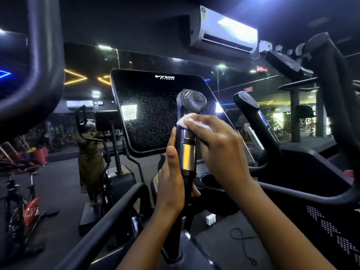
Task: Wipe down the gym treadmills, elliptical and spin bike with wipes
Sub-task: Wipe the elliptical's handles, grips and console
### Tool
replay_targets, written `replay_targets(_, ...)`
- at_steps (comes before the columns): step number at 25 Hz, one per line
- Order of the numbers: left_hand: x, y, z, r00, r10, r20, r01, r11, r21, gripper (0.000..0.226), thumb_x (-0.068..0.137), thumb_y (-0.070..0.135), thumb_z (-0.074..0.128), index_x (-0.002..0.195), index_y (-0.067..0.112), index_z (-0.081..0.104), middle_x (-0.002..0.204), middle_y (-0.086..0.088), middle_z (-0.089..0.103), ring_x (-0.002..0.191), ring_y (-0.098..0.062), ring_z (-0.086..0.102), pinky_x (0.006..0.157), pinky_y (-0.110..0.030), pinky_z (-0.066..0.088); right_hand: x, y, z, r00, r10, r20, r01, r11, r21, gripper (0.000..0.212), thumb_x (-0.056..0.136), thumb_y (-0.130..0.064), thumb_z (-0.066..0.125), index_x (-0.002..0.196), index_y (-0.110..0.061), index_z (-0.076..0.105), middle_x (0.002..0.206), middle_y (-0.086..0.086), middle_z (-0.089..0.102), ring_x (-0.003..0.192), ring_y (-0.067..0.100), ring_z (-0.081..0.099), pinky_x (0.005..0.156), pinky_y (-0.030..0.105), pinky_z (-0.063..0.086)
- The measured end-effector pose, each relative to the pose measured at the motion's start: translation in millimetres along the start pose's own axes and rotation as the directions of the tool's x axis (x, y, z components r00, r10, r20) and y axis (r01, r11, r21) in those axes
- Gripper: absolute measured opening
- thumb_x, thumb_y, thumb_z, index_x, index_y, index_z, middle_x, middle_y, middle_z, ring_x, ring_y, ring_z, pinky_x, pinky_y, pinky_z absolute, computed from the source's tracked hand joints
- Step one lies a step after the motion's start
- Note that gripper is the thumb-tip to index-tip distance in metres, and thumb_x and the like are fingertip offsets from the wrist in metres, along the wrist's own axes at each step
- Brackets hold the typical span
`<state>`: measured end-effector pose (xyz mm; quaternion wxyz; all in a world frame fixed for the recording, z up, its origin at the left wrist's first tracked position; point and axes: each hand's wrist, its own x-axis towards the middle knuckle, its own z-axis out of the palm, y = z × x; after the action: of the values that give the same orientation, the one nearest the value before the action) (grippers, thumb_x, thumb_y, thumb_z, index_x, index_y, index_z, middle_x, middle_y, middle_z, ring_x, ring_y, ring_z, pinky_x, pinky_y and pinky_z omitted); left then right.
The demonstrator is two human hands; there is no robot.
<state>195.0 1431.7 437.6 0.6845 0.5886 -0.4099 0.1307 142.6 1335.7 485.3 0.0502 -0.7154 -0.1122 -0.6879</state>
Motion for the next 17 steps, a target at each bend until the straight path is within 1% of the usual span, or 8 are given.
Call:
replay_targets(2, 1, -3, -1, 1.000, 0.005, -0.020, -0.004, 1.000, 0.012, 0.094, 0.065, 0.094, 0.021, 0.142, 0.044, 0.037, 0.079, 0.000, 0.071, 0.071, -0.022, 0.070, 0.071, -0.038, 0.055, -21, -11, -2, 0.996, -0.057, 0.065, 0.063, 0.994, -0.092, 0.030, 0.081, -0.008, 0.052, 0.104, -0.010, 0.071, 0.104, 0.004, 0.068, 0.077, 0.023, 0.060, 0.067, 0.027, 0.046)
replay_targets(4, 2, -3, -2, 0.999, -0.007, -0.037, 0.007, 1.000, -0.020, 0.091, 0.059, 0.098, 0.024, 0.137, 0.054, 0.038, 0.107, 0.016, 0.070, 0.109, -0.013, 0.063, 0.099, -0.039, 0.044, -50, -23, -9, 0.993, -0.083, 0.087, 0.090, 0.993, -0.075, 0.029, 0.085, -0.011, 0.050, 0.104, -0.009, 0.072, 0.106, 0.003, 0.067, 0.078, 0.021, 0.060, 0.067, 0.026, 0.047)
replay_targets(6, 1, 1, -1, 0.998, -0.059, -0.028, 0.058, 0.998, -0.031, 0.090, 0.058, 0.099, 0.021, 0.137, 0.058, 0.033, 0.132, 0.009, 0.058, 0.125, -0.018, 0.053, 0.107, -0.042, 0.037, -71, -27, -15, 0.992, -0.085, 0.088, 0.087, 0.996, -0.015, 0.028, 0.088, -0.010, 0.049, 0.105, -0.010, 0.072, 0.107, 0.002, 0.068, 0.083, 0.019, 0.063, 0.071, 0.026, 0.050)
replay_targets(8, -1, 2, -2, 0.996, -0.091, 0.013, 0.091, 0.996, -0.008, 0.099, 0.056, 0.100, 0.018, 0.142, 0.053, 0.028, 0.141, -0.005, 0.050, 0.112, -0.031, 0.060, 0.093, -0.044, 0.048, -74, -18, -17, 0.998, -0.030, 0.055, 0.025, 0.996, 0.089, 0.027, 0.086, -0.006, 0.054, 0.105, -0.011, 0.072, 0.105, 0.002, 0.068, 0.087, 0.017, 0.065, 0.077, 0.025, 0.051)
replay_targets(10, 0, 6, -6, 0.995, -0.092, 0.049, 0.095, 0.994, -0.060, 0.093, 0.054, 0.100, 0.026, 0.137, 0.060, 0.031, 0.109, -0.014, 0.066, 0.061, -0.033, 0.065, 0.062, -0.037, 0.053, -57, 0, -20, 0.994, 0.110, -0.007, -0.108, 0.981, 0.160, 0.028, 0.081, 0.002, 0.059, 0.101, -0.011, 0.073, 0.102, 0.001, 0.069, 0.090, 0.013, 0.064, 0.082, 0.021, 0.049)
replay_targets(11, 1, 10, -7, 0.995, -0.080, 0.058, 0.084, 0.995, -0.060, 0.089, 0.053, 0.099, 0.028, 0.134, 0.063, 0.031, 0.098, -0.011, 0.067, 0.055, -0.032, 0.064, 0.060, -0.038, 0.053, -43, 10, -21, 0.985, 0.165, -0.047, -0.155, 0.973, 0.170, 0.029, 0.079, 0.005, 0.061, 0.101, -0.010, 0.073, 0.101, 0.002, 0.069, 0.091, 0.011, 0.064, 0.082, 0.019, 0.048)
replay_targets(14, 14, 20, -4, 0.998, -0.057, 0.037, 0.056, 0.998, 0.026, 0.085, 0.057, 0.099, 0.021, 0.134, 0.065, 0.028, 0.127, -0.007, 0.060, 0.101, -0.035, 0.066, 0.090, -0.057, 0.049, 3, 23, -11, 0.993, 0.083, -0.086, -0.068, 0.984, 0.163, 0.028, 0.081, 0.005, 0.062, 0.102, -0.009, 0.073, 0.102, 0.002, 0.070, 0.092, 0.012, 0.064, 0.082, 0.022, 0.050)
replay_targets(17, 25, 21, 4, 0.995, -0.094, -0.019, 0.095, 0.992, 0.083, 0.102, 0.056, 0.098, 0.014, 0.137, 0.041, 0.042, 0.114, -0.021, 0.065, 0.084, -0.030, 0.069, 0.074, -0.040, 0.056, 28, 17, 6, 0.990, -0.135, 0.031, 0.136, 0.989, -0.056, 0.027, 0.080, -0.006, 0.057, 0.100, -0.014, 0.073, 0.103, 0.001, 0.069, 0.084, 0.023, 0.063, 0.063, 0.034, 0.054)
